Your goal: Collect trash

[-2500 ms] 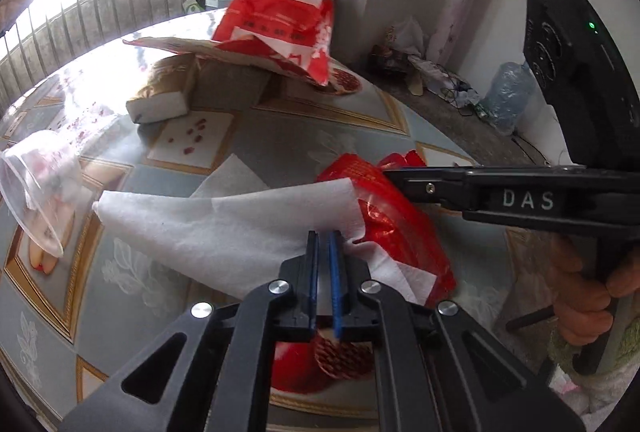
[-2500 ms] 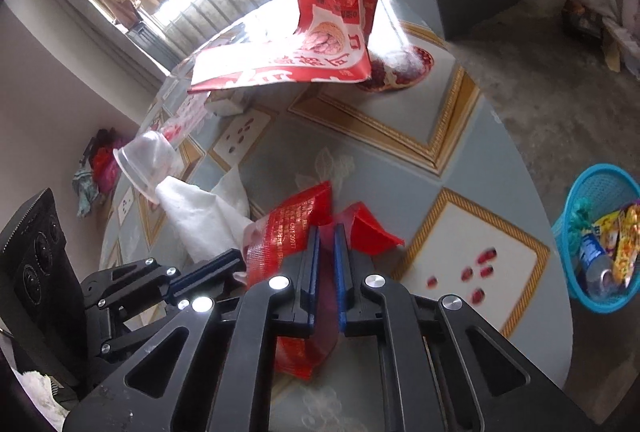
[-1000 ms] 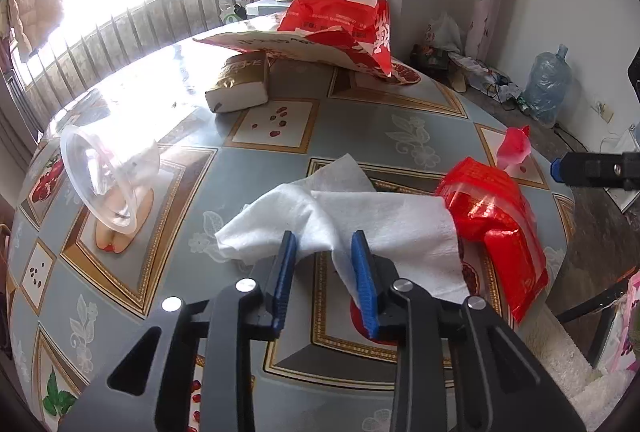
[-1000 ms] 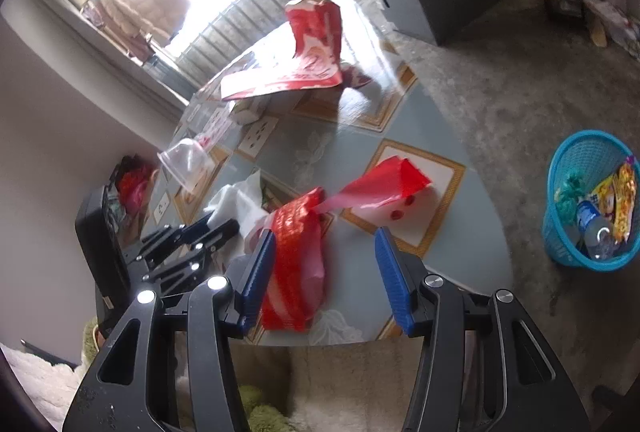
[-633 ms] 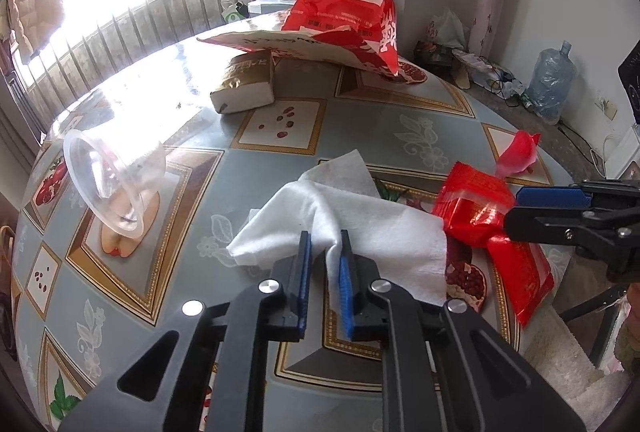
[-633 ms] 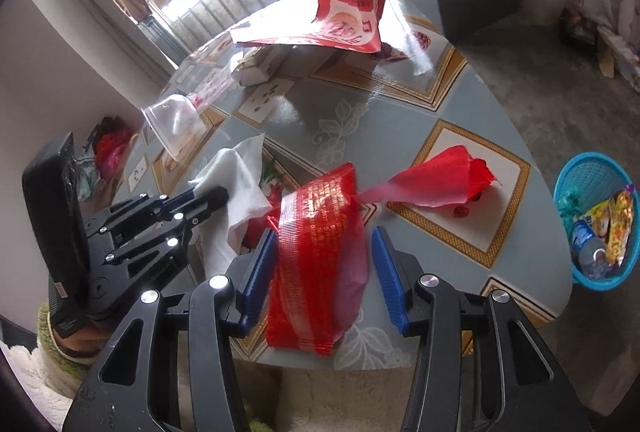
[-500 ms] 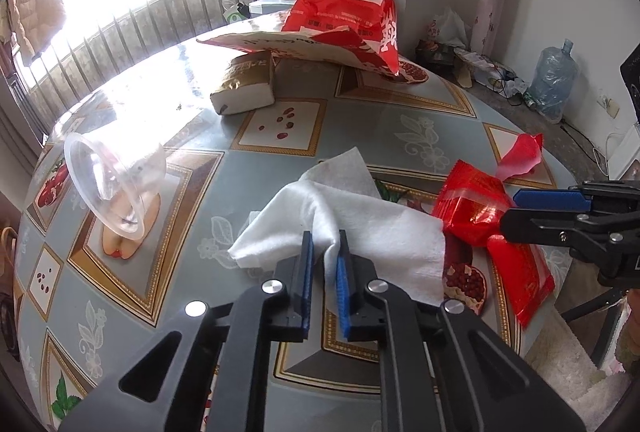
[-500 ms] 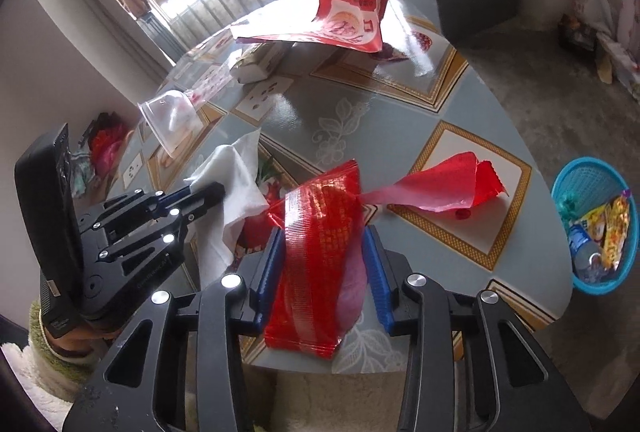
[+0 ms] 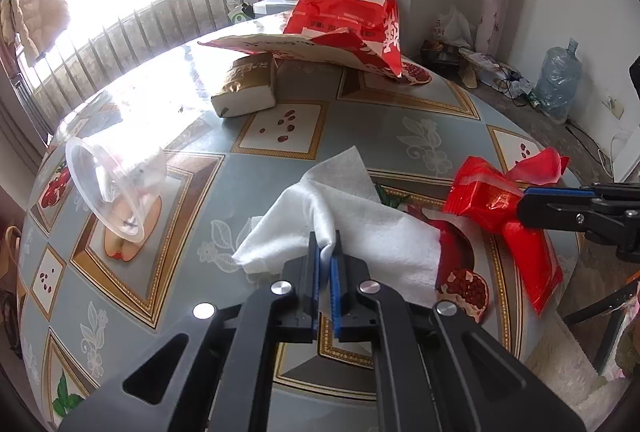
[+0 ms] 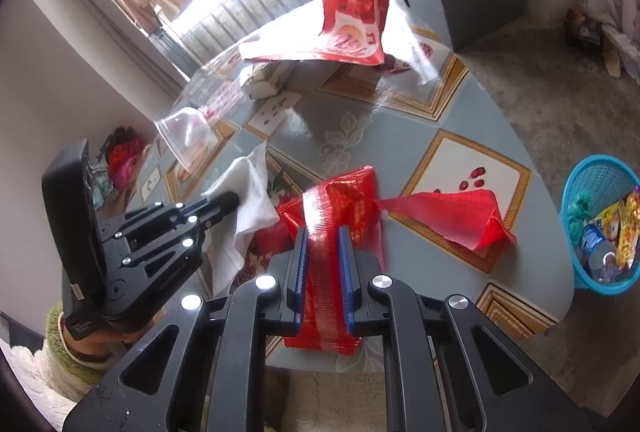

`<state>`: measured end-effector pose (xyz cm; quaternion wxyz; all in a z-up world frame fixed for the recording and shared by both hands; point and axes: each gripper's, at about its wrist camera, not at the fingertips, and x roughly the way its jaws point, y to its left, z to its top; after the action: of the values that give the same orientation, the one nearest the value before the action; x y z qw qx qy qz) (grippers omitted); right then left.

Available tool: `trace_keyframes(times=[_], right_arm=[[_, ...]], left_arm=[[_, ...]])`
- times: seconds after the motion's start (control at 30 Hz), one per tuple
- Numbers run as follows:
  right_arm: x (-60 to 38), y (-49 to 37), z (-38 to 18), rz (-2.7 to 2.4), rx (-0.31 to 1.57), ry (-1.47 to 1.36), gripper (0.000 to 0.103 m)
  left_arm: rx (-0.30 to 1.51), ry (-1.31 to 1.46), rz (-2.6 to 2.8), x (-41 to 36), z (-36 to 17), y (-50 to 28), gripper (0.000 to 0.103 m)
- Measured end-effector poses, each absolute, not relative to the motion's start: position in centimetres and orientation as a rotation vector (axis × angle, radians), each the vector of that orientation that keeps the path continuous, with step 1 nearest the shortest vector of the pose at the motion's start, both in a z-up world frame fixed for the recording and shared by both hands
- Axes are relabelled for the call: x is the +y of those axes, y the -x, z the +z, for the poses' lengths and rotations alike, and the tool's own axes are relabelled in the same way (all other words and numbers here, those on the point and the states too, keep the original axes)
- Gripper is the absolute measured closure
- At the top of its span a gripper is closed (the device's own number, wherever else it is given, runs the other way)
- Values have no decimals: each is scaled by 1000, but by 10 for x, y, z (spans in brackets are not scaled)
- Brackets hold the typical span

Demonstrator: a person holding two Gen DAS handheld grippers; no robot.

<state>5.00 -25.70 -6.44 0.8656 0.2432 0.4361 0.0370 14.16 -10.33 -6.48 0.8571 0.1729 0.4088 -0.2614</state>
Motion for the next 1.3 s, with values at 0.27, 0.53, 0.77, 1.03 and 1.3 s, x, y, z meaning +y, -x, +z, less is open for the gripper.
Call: trace_keyframes(times=[0.27, 0.53, 0.77, 1.03, 1.3], right_arm=[[-278, -42, -57, 69, 870, -580, 91], [-291, -35, -48, 67, 823, -622, 91], [-299, -28, -38, 70, 776, -644, 91], [-312, -17, -23, 58, 718, -655, 91], [-333, 1, -11, 17, 647, -676, 91]], left_arm=[[862, -367, -542, -106, -64, -142, 99], [852, -367, -540, -108, -60, -143, 100], [798, -361, -543, -113, -38, -137, 100], [732, -343, -586, -125, -9, -125, 100], [676, -338, -673, -156, 16, -112, 100]])
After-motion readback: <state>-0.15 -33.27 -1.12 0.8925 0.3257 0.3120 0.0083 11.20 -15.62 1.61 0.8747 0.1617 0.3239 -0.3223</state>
